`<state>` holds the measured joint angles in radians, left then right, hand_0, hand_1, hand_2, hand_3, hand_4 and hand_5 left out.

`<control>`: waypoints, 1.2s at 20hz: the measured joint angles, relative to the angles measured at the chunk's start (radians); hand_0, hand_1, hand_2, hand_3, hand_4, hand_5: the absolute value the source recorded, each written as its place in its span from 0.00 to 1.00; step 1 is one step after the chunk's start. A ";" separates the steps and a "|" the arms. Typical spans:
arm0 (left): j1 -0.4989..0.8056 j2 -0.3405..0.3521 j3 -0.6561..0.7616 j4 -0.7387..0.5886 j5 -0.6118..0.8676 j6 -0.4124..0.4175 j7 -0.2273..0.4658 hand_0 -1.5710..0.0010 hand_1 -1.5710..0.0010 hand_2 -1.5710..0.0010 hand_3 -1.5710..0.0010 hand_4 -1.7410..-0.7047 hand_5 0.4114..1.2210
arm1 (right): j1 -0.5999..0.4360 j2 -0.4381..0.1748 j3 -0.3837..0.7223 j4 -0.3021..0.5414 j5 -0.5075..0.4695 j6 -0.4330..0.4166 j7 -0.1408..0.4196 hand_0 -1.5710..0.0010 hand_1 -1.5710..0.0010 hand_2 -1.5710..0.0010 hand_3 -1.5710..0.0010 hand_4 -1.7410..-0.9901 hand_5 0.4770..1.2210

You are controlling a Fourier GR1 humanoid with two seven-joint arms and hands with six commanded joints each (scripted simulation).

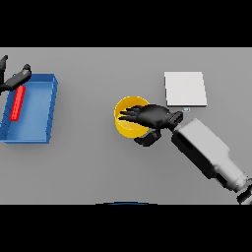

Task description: Pick up the red beaker and tilt it to pour out 1 green nut into yellow bowl. Pick up the yellow bowl and place it on the metallic measuring scale.

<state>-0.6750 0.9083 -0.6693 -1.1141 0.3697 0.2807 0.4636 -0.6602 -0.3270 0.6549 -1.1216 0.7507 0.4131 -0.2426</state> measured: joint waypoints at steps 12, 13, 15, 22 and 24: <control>0.000 0.006 0.005 -0.011 0.001 0.009 -0.001 1.00 1.00 1.00 1.00 0.91 0.40 | -0.004 -0.002 0.013 -0.006 -0.013 0.023 0.015 0.16 0.20 0.20 0.31 0.13 0.94; 0.002 0.005 0.005 -0.011 0.003 0.008 0.001 1.00 1.00 1.00 1.00 0.92 0.40 | 0.002 -0.013 0.017 -0.016 -0.019 0.024 0.007 0.13 0.16 0.16 0.29 0.11 0.95; 0.005 0.003 0.002 -0.003 0.004 -0.001 0.000 1.00 1.00 1.00 1.00 0.92 0.39 | 0.001 -0.026 0.017 -0.031 -0.021 0.034 0.020 0.08 0.10 0.10 0.27 0.08 0.97; 0.002 0.009 0.005 -0.001 0.000 0.000 -0.012 1.00 1.00 1.00 1.00 0.92 0.39 | -0.033 -0.074 -0.034 -0.130 -0.097 0.108 0.095 0.02 0.02 0.02 0.15 0.03 0.99; 0.003 0.013 0.009 -0.008 0.002 0.003 -0.015 1.00 1.00 1.00 1.00 0.91 0.40 | -0.035 -0.110 -0.041 -0.171 -0.112 0.132 0.093 0.01 0.01 0.01 0.17 0.03 1.00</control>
<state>-0.6722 0.9212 -0.6603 -1.1216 0.3717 0.2833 0.4484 -0.6955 -0.4367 0.6143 -1.2925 0.6391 0.5450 -0.1499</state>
